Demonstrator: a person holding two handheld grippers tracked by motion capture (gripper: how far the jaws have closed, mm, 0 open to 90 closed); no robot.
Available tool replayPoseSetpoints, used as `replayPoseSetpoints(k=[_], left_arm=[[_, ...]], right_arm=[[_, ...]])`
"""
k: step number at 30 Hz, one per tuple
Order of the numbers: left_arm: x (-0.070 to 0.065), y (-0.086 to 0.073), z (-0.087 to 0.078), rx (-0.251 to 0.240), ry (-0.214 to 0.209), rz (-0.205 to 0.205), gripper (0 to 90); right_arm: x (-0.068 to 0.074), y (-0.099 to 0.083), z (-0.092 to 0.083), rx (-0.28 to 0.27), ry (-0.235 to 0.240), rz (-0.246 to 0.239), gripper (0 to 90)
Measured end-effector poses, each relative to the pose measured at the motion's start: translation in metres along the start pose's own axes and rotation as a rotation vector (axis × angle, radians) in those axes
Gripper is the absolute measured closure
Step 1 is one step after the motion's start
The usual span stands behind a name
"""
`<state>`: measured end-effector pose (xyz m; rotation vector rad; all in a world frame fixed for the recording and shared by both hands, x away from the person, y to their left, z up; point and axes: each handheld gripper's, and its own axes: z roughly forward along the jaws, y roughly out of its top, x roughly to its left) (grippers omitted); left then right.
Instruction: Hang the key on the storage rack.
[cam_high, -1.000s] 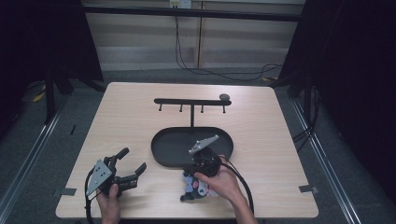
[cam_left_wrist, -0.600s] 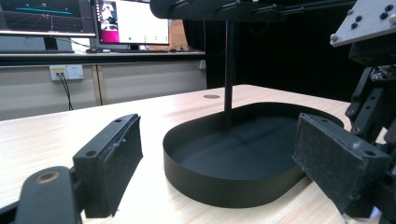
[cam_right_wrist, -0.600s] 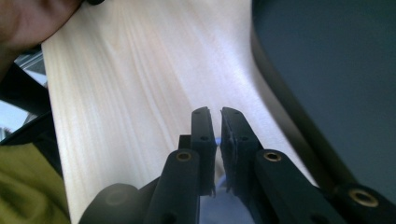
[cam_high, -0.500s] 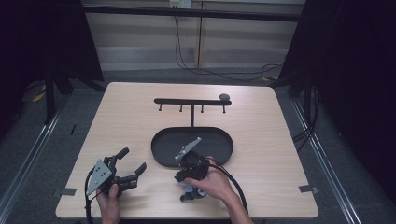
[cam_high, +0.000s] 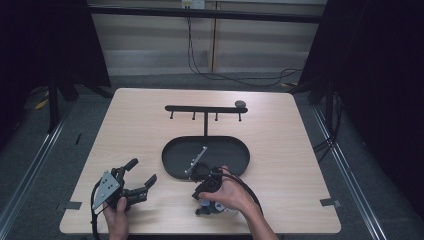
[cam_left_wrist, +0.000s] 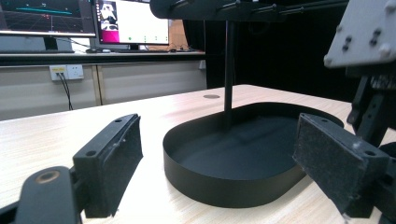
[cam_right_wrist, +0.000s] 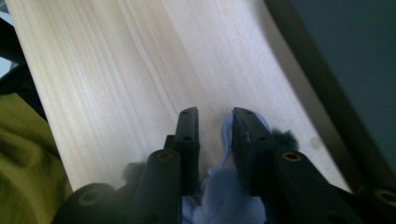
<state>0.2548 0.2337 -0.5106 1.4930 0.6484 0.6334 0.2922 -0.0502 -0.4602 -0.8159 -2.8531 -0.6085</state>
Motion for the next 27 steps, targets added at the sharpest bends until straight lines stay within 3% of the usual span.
replayPoseSetpoints(k=[3, 9, 13, 16, 20, 27], left_arm=[[0.0, 0.0, 0.0, 0.0, 0.0, 0.0, 15.3], [0.0, 0.0, 0.0, 0.0, -0.001, 0.0, 15.3], [0.0, 0.0, 0.0, 0.0, 0.0, 0.0, 15.3], [0.0, 0.0, 0.0, 0.0, 0.0, 0.0, 15.3], [0.0, 0.0, 0.0, 0.0, 0.0, 0.0, 15.3], [0.0, 0.0, 0.0, 0.0, 0.0, 0.0, 15.3]], right_arm=[[0.0, 0.002, -0.01, -0.01, 0.028, 0.005, 72.5], [-0.003, 0.008, -0.018, 0.105, -0.007, 0.005, 72.6], [-0.005, 0.014, -0.012, 0.185, -0.048, 0.007, 71.3], [-0.007, 0.018, -0.004, 0.239, -0.053, 0.018, 71.3], [-0.006, 0.021, 0.002, 0.271, -0.054, 0.026, 71.5], [-0.001, 0.023, 0.008, 0.3, -0.037, -0.02, 73.7]])
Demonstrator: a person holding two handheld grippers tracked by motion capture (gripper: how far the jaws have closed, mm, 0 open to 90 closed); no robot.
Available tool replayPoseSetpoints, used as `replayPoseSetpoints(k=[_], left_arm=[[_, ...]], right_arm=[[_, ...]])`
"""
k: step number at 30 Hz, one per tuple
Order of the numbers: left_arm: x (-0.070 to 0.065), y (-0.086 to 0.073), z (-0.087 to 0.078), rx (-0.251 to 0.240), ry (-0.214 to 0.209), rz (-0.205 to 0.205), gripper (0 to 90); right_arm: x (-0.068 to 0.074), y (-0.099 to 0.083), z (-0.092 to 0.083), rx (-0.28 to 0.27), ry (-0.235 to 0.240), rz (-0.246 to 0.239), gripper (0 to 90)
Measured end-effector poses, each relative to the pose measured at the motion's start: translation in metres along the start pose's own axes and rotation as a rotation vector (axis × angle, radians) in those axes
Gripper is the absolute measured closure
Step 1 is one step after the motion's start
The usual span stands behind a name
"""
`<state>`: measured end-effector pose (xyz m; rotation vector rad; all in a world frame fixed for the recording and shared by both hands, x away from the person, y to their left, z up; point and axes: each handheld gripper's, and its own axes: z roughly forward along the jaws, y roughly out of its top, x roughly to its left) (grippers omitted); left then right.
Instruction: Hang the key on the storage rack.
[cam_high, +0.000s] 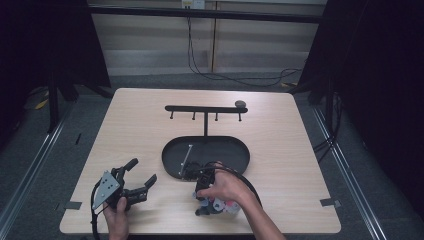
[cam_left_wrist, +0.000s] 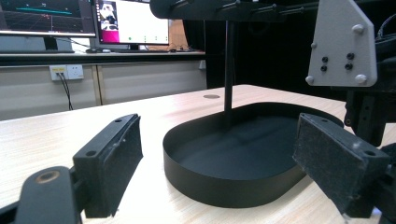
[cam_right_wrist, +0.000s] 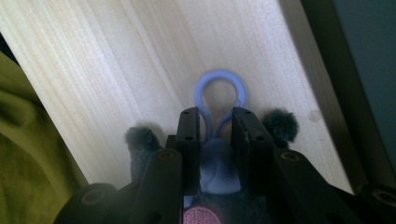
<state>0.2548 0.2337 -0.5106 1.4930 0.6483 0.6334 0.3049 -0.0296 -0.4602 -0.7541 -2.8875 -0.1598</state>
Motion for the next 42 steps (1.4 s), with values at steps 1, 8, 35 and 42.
replayPoseSetpoints(k=[1, 8, 35, 42], left_arm=[[0.0, 0.0, 0.0, 0.0, 0.0, 0.0, 15.3], [0.0, 0.0, 0.0, 0.0, 0.0, 0.0, 15.3], [0.0, 0.0, 0.0, 0.0, 0.0, 0.0, 15.3], [0.0, 0.0, 0.0, 0.0, 0.0, 0.0, 15.3]], right_arm=[[0.0008, -0.0002, 0.0001, 0.002, -0.001, -0.004, 73.8], [0.0048, 0.0007, 0.0011, 0.002, 0.002, -0.048, 75.8], [0.0051, 0.005, 0.0065, 0.046, 0.013, -0.108, 76.5], [0.005, 0.0022, 0.008, 0.076, 0.013, -0.132, 83.7]])
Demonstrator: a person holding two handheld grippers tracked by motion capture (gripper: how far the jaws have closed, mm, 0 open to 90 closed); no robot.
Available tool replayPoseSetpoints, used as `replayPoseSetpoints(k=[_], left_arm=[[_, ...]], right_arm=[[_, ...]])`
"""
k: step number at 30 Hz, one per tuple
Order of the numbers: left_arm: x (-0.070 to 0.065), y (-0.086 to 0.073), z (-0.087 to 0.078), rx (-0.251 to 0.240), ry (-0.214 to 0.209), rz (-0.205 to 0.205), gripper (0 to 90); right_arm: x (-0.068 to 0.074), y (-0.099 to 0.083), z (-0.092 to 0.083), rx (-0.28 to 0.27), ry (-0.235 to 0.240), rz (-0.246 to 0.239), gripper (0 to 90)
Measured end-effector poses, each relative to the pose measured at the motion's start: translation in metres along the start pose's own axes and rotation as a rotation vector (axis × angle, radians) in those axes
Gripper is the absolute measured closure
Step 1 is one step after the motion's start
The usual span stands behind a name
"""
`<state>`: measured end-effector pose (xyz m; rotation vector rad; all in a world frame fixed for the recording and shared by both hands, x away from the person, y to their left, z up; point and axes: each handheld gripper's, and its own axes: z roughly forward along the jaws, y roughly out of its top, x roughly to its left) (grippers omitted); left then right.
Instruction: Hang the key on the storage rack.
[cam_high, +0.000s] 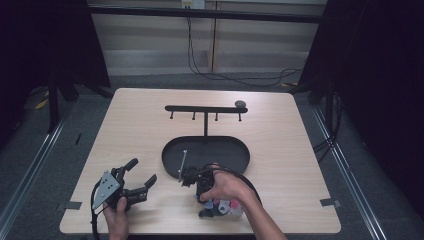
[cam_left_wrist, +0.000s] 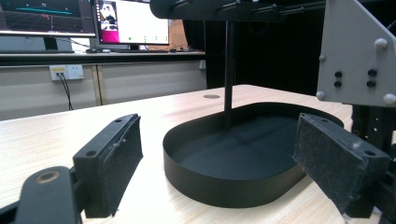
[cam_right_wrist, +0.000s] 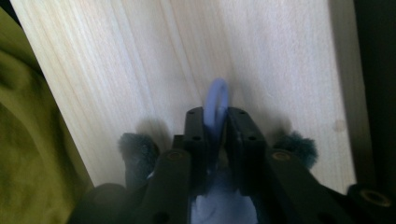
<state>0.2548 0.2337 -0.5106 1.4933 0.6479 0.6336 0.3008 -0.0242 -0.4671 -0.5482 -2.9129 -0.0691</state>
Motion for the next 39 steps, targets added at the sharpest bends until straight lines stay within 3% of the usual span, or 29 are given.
replayPoseSetpoints(k=[6, 10, 14, 18, 22, 39], left_arm=[[0.0, 0.0, 0.0, 0.0, 0.0, -0.001, 15.3], [0.0, 0.0, 0.0, 0.0, 0.0, -0.001, 15.3], [0.0, 0.0, 0.0, 0.0, 0.0, 0.0, 15.3], [0.0, 0.0, 0.0, 0.0, 0.0, 0.0, 15.3], [0.0, 0.0, 0.0, 0.0, 0.0, -0.001, 15.3], [0.0, 0.0, 0.0, 0.0, 0.0, 0.0, 15.3]], right_arm=[[-0.001, 0.0, 0.001, 0.043, 0.029, -0.023, 87.2], [0.0, -0.001, -0.001, 0.055, 0.083, -0.034, 87.3], [0.003, -0.003, -0.01, 0.032, 0.086, -0.059, 87.3], [0.009, -0.007, -0.026, -0.01, 0.081, -0.143, 87.3], [0.013, -0.009, -0.038, -0.042, 0.075, -0.167, 87.4], [0.002, -0.029, -0.102, -0.172, 0.025, -0.13, 87.5]])
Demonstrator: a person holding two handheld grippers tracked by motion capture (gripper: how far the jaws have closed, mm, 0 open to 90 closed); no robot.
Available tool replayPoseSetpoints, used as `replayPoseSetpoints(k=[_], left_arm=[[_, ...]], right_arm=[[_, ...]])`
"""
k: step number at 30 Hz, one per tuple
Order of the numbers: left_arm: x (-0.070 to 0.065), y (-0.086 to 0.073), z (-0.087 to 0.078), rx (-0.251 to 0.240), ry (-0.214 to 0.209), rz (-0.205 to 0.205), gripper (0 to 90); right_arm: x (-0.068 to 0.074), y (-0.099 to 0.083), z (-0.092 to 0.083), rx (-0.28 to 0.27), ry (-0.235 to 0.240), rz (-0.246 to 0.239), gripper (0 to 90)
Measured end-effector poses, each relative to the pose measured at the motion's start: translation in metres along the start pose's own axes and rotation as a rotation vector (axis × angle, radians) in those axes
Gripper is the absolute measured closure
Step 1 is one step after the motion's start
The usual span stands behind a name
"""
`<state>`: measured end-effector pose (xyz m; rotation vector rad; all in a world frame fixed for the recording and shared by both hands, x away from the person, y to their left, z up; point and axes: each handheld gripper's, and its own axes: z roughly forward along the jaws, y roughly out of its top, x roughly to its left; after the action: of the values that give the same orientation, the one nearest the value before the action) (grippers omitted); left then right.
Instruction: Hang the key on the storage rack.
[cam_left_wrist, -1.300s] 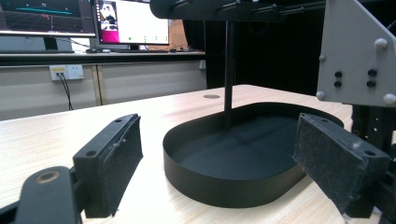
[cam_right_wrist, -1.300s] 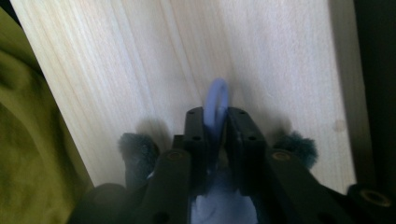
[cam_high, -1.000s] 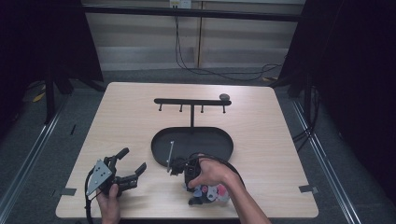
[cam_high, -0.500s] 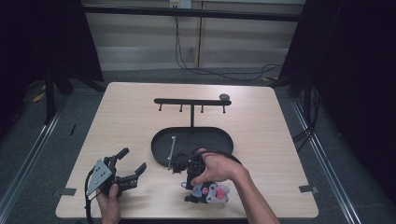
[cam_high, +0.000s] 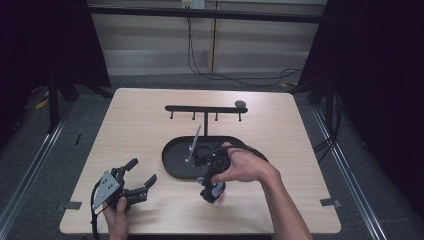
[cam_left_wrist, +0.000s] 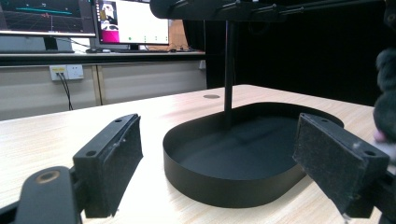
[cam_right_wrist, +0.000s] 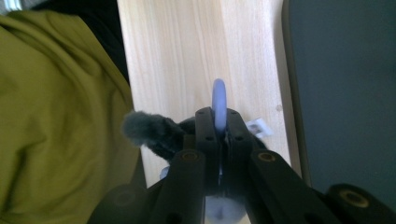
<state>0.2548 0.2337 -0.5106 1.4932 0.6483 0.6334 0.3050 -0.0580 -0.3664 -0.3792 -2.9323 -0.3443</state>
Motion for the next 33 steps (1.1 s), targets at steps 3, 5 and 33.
replayPoseSetpoints(k=[3, 5, 33], left_arm=[[0.0, 0.0, 0.0, 0.0, 0.0, 0.0, 15.3], [0.0, 0.0, 0.0, 0.0, 0.0, 0.0, 15.3], [0.0, 0.0, 0.0, 0.0, 0.0, 0.0, 15.3]], right_arm=[[0.0, -0.001, -0.007, -0.003, -0.017, -0.002, 87.4], [-0.001, -0.003, -0.013, -0.011, -0.02, 0.019, 87.4], [-0.024, 0.002, -0.064, -0.042, -0.125, 0.043, 87.5]])
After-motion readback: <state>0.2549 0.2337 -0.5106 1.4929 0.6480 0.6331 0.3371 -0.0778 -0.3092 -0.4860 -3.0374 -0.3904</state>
